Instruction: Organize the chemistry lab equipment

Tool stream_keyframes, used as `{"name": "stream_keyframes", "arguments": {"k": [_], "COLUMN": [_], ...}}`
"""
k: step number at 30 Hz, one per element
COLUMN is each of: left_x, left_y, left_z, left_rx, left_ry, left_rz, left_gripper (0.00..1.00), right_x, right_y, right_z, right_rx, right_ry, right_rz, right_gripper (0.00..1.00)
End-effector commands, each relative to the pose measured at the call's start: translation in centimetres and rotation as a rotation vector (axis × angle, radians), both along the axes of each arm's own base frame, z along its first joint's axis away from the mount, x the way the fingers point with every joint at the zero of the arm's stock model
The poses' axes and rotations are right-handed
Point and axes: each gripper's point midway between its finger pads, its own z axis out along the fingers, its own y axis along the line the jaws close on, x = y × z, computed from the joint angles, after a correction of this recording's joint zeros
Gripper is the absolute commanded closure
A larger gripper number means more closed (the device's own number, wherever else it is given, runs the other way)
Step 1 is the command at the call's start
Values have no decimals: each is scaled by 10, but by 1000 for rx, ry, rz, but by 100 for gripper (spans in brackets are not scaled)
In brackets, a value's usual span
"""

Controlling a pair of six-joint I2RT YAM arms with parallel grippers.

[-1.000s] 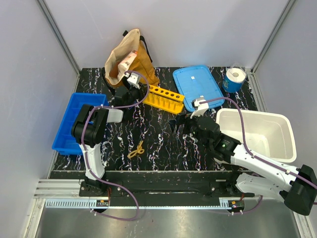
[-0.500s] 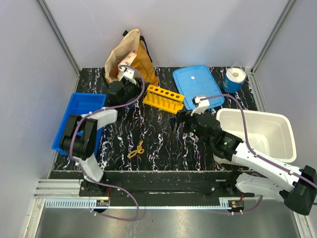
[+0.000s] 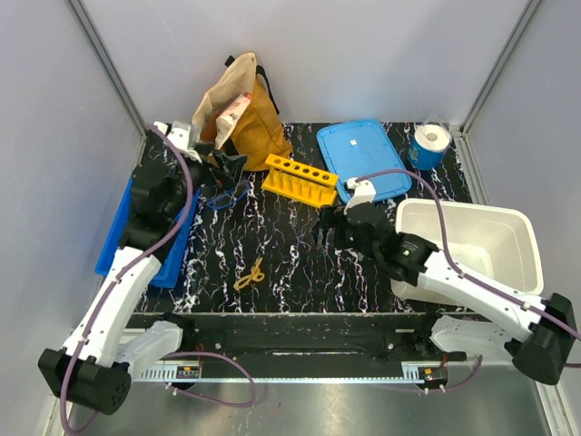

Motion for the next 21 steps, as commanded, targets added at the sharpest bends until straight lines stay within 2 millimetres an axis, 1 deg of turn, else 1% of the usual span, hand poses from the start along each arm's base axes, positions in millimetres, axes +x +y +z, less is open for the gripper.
{"name": "stream_keyframes", "arguments": {"k": [1, 3, 4, 5, 6, 7, 8, 9, 11, 13, 16, 17, 21], "left_x": [-27, -43, -53, -60, -66, -72, -78, -81, -81, -80, -78, -79, -82], "left_y": [15, 12, 8, 6, 6, 8, 8, 10, 20, 28, 36, 37, 32], "left_z": [-78, -105, -125, -136, -149, -157, -158, -156, -151, -146, -143, -142, -135], "left_rx": [9, 61, 64, 61, 47, 35, 36, 43, 46, 37, 22, 23, 12], "left_ry": [491, 620, 671, 682, 697, 700, 701, 697, 662, 638, 617, 615, 597], "left_rz": [78, 37, 3, -21, -21, -15, -25, -16, 39, 87, 142, 147, 111], "left_gripper": [1, 1, 1, 1, 1, 1, 1, 1, 1, 1, 1, 1, 2], "right_x": [-5, -8, -8, -8, -8, -5, -1, 3, 12, 21, 32, 38, 59], "right_y": [12, 17, 19, 19, 13, 8, 0, -7, -24, -32, -36, -39, -35], "right_z": [-17, -35, -44, -52, -61, -68, -73, -75, -78, -80, -83, -84, -92], "right_rx": [-15, -56, -84, -111, -160, -211, -269, -322, -441, -512, -520, -510, -446], "right_ry": [116, 177, 210, 240, 272, 290, 295, 292, 267, 258, 286, 294, 331], "right_rz": [20, 36, 37, 27, 4, -25, -61, -85, -142, -177, -206, -226, -245], "right_gripper": [10, 14, 16, 18, 20, 21, 21, 21, 21, 24, 31, 35, 48]}}
